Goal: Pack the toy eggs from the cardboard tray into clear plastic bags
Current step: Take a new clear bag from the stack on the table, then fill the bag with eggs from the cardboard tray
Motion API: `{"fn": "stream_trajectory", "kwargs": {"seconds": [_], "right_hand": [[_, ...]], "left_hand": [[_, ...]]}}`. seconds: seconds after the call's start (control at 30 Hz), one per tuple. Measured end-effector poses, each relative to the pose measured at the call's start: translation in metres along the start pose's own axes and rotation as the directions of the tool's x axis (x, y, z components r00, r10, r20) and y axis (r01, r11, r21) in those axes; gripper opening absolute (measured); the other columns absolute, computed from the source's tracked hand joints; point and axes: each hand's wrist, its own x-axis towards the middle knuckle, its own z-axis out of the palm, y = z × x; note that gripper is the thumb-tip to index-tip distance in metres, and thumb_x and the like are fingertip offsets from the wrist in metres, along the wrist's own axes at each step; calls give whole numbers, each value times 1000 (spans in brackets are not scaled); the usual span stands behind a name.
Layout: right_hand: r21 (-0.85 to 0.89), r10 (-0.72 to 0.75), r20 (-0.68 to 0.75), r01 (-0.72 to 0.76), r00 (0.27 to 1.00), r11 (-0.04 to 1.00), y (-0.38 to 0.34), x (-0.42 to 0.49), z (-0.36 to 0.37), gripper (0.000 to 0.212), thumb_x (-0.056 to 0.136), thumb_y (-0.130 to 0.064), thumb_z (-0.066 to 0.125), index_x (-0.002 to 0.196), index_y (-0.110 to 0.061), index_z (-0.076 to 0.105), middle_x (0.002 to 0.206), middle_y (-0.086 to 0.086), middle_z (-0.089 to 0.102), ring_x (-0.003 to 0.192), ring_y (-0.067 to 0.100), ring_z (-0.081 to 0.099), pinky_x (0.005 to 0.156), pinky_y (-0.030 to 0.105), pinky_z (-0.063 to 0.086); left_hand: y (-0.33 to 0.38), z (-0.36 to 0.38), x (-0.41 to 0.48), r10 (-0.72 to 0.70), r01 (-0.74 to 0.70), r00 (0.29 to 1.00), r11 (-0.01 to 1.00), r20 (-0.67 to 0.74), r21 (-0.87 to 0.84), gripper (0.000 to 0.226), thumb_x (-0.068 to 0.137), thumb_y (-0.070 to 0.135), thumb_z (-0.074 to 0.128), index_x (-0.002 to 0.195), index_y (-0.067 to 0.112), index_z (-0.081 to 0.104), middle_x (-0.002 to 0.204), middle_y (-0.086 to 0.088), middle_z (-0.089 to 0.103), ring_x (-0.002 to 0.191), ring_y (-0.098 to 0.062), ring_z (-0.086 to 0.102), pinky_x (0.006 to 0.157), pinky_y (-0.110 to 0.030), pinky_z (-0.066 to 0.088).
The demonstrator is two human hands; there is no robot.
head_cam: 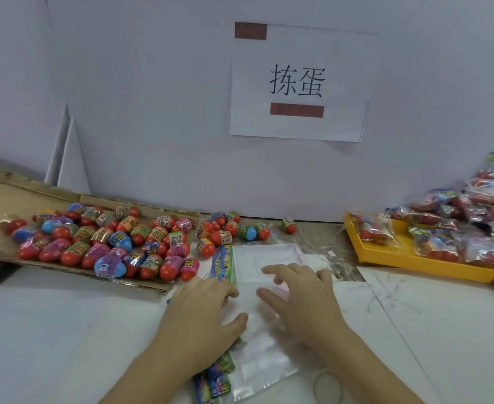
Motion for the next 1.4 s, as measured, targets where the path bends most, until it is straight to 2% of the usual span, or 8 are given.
{"fn": "stream_trajectory", "kwargs": {"seconds": [0.3,0.57,0.73,0.83,0.93,1.1,1.23,1.4], "right_hand": [[-122,316,-34,-318,948,940,39,8,-28,22,96,-39,47,105,-45,66,123,-17,58,115,10,44,89,36,18],[-228,482,244,-434,841,872,68,7,-91,60,90,-73,22,135,-42,47,162,-5,4,148,22,-6,113,59,-6],[269,317,407,-445,856,854,56,-9,-139,38,79,-63,51,116,-56,56,148,-13,42,137,17,34,115,53,12],[287,461,54,-456,886,842,54,-1,-127,40,92,-43,58,131,-38,52,143,-4,49,134,22,42,110,53,25],[812,354,111,-290,929,506,23,1,-122,50,71,-37,71,118,-22,64,103,0,73,98,25,67,78,29,54],[844,-38,439,-397,898,361,-26,11,-106,70,57,-65,77,114,-26,67,110,0,72,97,25,70,80,41,58],[972,-58,229,-224,972,73,-54,27,-107,75,56,-48,87,120,-17,63,99,6,74,82,23,72,67,33,59],[982,8,186,-185,983,-37,-67,40,-97,75,48,-26,83,119,-15,61,78,10,70,60,17,62,53,25,50]], "left_hand": [[-1,-2,2,-62,45,995,979,82,199,71,82,70,47,144,41,28,125,15,34,119,-11,28,103,-29,22],[-12,-26,4,-315,305,913,949,259,78,100,52,80,72,133,28,44,122,9,47,107,-10,49,88,-27,47],[-24,-50,1,-339,383,907,912,251,-150,91,53,48,91,131,29,48,110,14,51,88,-5,57,67,-21,52],[-28,-64,0,-307,365,927,872,217,-326,69,52,33,95,111,28,60,94,7,67,79,-10,65,71,-28,56],[-22,-83,-6,-201,256,967,743,159,-619,73,41,26,91,108,30,61,84,0,76,74,-10,71,73,-31,55],[17,-112,0,-85,3,994,628,-66,-778,81,39,30,89,109,48,55,81,0,75,64,-22,70,52,-27,54],[28,-127,14,-13,-112,988,625,-153,-773,71,42,30,89,107,42,62,75,0,75,53,-7,66,50,-14,50],[20,-122,23,46,-36,999,594,-11,-804,54,48,40,95,97,40,72,92,-3,77,82,-26,74,72,-40,58]]}}
